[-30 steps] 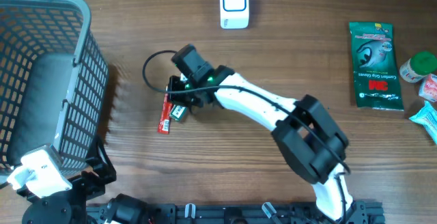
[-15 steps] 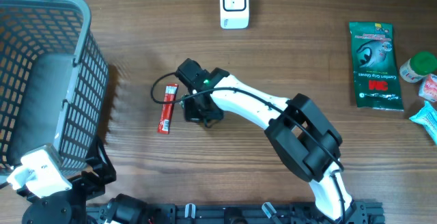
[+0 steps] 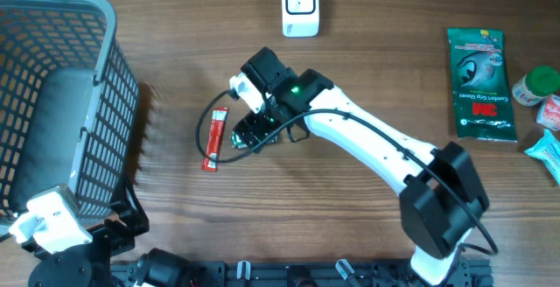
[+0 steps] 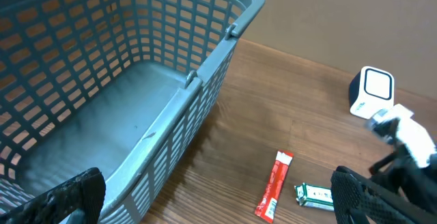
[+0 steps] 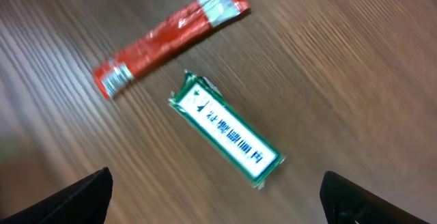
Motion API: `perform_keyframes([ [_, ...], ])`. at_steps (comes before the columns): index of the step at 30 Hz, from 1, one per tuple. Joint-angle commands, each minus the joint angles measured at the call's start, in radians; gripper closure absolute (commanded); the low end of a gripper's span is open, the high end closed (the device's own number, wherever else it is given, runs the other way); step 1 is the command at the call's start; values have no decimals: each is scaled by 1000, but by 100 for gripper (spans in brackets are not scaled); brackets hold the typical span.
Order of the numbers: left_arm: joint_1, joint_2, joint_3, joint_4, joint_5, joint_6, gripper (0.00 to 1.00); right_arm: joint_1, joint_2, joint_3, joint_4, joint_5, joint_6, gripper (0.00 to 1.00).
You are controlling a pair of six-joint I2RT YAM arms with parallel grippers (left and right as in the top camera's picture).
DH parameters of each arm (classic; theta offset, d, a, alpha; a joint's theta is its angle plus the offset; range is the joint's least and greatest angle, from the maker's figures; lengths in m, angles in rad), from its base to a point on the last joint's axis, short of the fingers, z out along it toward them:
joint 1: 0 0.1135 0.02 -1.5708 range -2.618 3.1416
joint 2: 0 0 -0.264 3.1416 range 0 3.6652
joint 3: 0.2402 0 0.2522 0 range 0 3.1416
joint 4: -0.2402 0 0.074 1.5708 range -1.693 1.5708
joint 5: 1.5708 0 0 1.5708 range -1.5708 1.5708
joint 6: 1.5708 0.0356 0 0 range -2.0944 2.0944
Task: Scan the item barcode
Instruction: 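Reach the right gripper down over the green-white small box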
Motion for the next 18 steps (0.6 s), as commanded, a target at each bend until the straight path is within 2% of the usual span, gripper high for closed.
perform_keyframes([
  [1, -4, -3, -4, 3, -9, -2, 0, 3, 112, -3, 2, 29, -351, 7],
  [3, -4, -3, -4, 3, -9, -2, 0, 4, 124, -3, 16, 24, -383, 8],
  [7, -4, -3, -4, 3, -9, -2, 0, 5, 132, -3, 63, -134, -450, 7],
  [10, -4, -3, -4, 3, -9, -2, 0, 6, 158, -3, 122, -134, -449, 9],
  [12, -4, -3, -4, 3, -9, -2, 0, 6, 191, -3, 133, -89, -451, 17],
  [18, -4, -3, -4, 3, -9, -2, 0, 6, 225, -3, 130, -66, -452, 19],
])
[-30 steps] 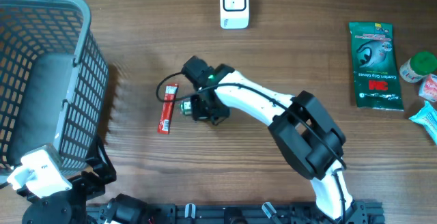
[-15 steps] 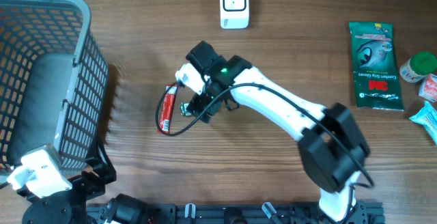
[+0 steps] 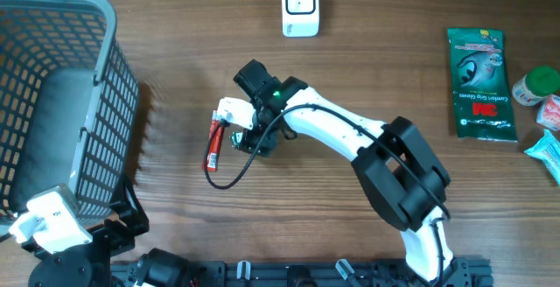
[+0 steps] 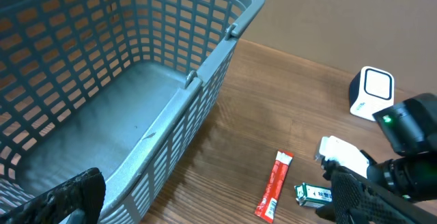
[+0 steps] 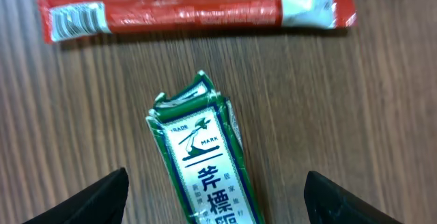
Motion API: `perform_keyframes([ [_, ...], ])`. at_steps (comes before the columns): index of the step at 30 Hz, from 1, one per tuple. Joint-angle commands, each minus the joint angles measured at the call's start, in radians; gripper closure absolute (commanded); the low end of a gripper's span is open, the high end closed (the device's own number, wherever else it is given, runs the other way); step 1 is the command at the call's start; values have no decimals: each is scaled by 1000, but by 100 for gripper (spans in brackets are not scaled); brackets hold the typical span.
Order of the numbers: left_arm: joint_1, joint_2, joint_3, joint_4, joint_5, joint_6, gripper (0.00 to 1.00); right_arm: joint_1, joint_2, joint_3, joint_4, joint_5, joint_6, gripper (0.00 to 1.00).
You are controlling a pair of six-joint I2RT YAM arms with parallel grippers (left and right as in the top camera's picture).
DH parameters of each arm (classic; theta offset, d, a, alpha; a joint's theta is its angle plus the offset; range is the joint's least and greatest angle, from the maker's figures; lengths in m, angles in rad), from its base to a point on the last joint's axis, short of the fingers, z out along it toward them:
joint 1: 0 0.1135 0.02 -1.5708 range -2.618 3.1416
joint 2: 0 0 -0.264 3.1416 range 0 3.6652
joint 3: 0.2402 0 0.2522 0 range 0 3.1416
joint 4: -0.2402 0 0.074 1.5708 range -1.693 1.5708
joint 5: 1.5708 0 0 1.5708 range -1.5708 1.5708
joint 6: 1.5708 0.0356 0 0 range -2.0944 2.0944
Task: Scan the item barcode
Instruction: 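Reach the right gripper down over the green-white small box, then close the right gripper on the small box and lift it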
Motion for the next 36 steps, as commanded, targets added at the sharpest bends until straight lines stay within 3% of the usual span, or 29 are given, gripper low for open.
perform_keyframes([
  [1, -4, -3, -4, 3, -9, -3, 0, 5, 35, 1, 0, 9, -16, 23],
  [6, -4, -3, -4, 3, -9, -2, 0, 2, 41, 1, 2, 9, -14, 38],
  [14, -4, -3, -4, 3, -9, -2, 0, 0, 57, -25, 14, 32, -16, 41],
  [20, -4, -3, -4, 3, -9, -2, 0, 0, 80, -16, 29, 41, 5, 67],
  [25, -4, -3, -4, 3, -9, -3, 0, 0, 74, 72, -35, 40, 98, 69],
  [31, -4, -3, -4, 3, -9, -3, 0, -6, 38, 248, -240, -154, 100, 71],
  [32, -4, -3, -4, 3, -9, -2, 0, -6, 38, 254, -249, -163, 100, 67],
  [36, -4, -3, -4, 3, -9, -2, 0, -6, 41, 218, -267, -48, 100, 64],
])
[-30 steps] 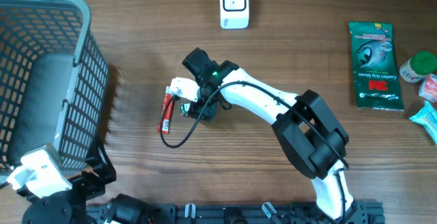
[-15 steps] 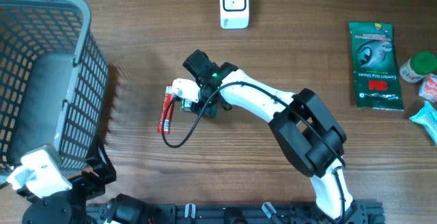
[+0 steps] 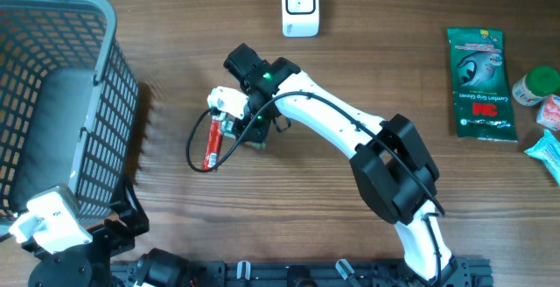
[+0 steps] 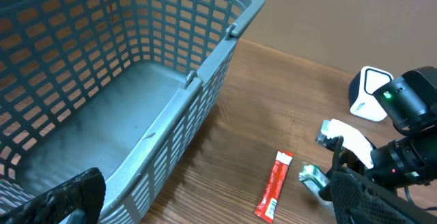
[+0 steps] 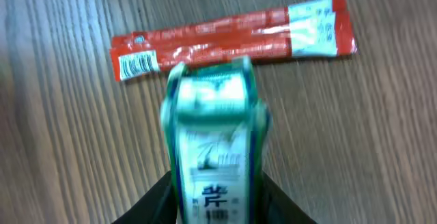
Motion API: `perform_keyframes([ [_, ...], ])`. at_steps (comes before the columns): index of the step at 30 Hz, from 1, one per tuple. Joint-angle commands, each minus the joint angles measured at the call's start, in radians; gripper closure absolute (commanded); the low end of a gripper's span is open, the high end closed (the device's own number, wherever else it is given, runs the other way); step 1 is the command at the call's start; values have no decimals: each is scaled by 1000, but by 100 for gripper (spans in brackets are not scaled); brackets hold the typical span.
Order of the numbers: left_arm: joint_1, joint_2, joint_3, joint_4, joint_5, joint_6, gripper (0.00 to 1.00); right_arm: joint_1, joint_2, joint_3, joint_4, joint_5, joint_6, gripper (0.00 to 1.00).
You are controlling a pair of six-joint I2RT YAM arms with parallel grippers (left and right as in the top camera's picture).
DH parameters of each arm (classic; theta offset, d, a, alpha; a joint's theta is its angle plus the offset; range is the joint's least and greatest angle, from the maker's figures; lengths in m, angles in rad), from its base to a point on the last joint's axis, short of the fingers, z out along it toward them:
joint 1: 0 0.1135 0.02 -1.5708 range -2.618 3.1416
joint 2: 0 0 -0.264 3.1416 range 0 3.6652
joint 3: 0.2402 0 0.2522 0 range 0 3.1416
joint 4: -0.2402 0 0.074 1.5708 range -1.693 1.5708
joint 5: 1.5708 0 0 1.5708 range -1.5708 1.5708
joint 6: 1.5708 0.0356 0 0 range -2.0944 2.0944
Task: Scan the item barcode
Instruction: 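Close the right gripper on the small box and lift it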
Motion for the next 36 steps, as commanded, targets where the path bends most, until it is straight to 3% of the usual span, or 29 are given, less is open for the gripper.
perform_keyframes([
  [1, -4, -3, -4, 3, -9, -3, 0, -6, -18, -50, -3, 95, 5, 64],
  [2, -4, -3, -4, 3, -9, -2, 0, -6, -18, -83, 16, 133, 7, 54],
  [3, -4, -3, -4, 3, -9, -2, 0, -6, -18, -98, 30, 135, 13, 30],
  [5, -4, -3, -4, 3, -9, -2, 0, -6, -18, -103, 71, 135, 71, 5],
  [6, -4, -3, -4, 3, -9, -2, 0, -5, -18, -101, 95, 135, 92, 0],
  [20, -4, -3, -4, 3, -9, -2, 0, 10, 53, -87, 320, 119, 210, 1],
  [25, -4, -3, -4, 3, -9, -2, 0, 38, 87, -87, 317, 100, 207, 6],
  [36, -4, -3, -4, 3, -9, -2, 0, 57, 111, -87, 334, 189, 303, 47],
])
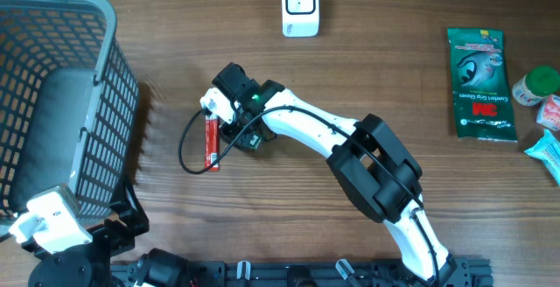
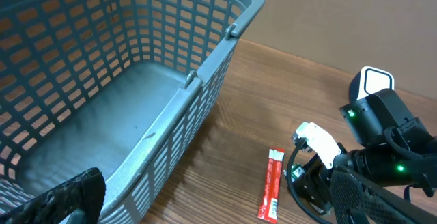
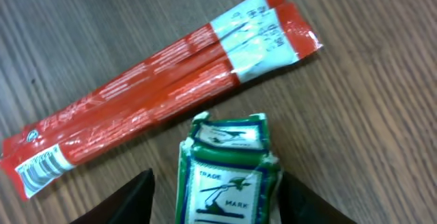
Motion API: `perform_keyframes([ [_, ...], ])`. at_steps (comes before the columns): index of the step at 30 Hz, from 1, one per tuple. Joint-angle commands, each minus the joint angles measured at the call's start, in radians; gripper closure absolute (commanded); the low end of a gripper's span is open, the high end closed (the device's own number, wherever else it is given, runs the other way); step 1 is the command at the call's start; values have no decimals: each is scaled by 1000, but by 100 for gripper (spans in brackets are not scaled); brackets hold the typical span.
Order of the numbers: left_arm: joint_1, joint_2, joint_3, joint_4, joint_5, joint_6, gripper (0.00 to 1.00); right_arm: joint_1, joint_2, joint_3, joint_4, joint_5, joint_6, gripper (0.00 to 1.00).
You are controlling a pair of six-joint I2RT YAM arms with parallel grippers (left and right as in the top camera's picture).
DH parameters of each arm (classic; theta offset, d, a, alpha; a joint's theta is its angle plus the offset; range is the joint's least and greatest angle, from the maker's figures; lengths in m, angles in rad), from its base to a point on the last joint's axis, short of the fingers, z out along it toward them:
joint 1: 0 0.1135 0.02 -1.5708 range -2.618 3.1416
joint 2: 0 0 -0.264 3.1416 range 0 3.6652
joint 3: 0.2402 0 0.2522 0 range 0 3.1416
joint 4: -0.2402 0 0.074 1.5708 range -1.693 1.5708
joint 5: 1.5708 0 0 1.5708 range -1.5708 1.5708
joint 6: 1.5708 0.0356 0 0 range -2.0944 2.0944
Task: Scan the item barcode
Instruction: 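Close the right gripper on the small box and lift it, then hold the small box up in front of the scanner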
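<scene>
A small green-and-white packet (image 3: 229, 176) lies on the wooden table between the fingers of my right gripper (image 3: 216, 186). The gripper is open: bare wood shows between the left finger and the packet, while the right finger is against its edge. A red stick sachet (image 3: 157, 108) lies just beyond the packet, also seen from overhead (image 1: 211, 143). The white scanner (image 1: 299, 5) stands at the table's far edge. My left gripper (image 2: 218, 207) is open and holds nothing, beside the basket (image 2: 205, 80) at the near left.
The grey mesh basket (image 1: 114, 68) fills the left side. A green glove pack (image 1: 479, 81) and several small items (image 1: 542, 90) lie at the far right. A black cable loops by the red sachet.
The right fingers were shut on the green packet, which stood tilted up. Now they stand wider apart with the packet between them. The wrist has turned and shifted slightly left.
My right gripper first hung open above the green packet and red sachet. Then it was lower, with a finger on each side of the packet. Then it was shut on the packet, and now its fingers are apart again. The left arm has stayed still.
</scene>
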Motion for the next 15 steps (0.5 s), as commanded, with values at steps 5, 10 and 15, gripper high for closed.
perform_keyframes([
  [5, -4, -3, -4, 3, -9, -3, 0, -3, 26, 16, -6, 47, 69, 64],
  [10, -4, -3, -4, 3, -9, -2, 0, -21, -22, 20, -85, -48, 89, 69],
  [15, -4, -3, -4, 3, -10, -2, 0, -117, -99, 47, -209, -430, 85, 71],
])
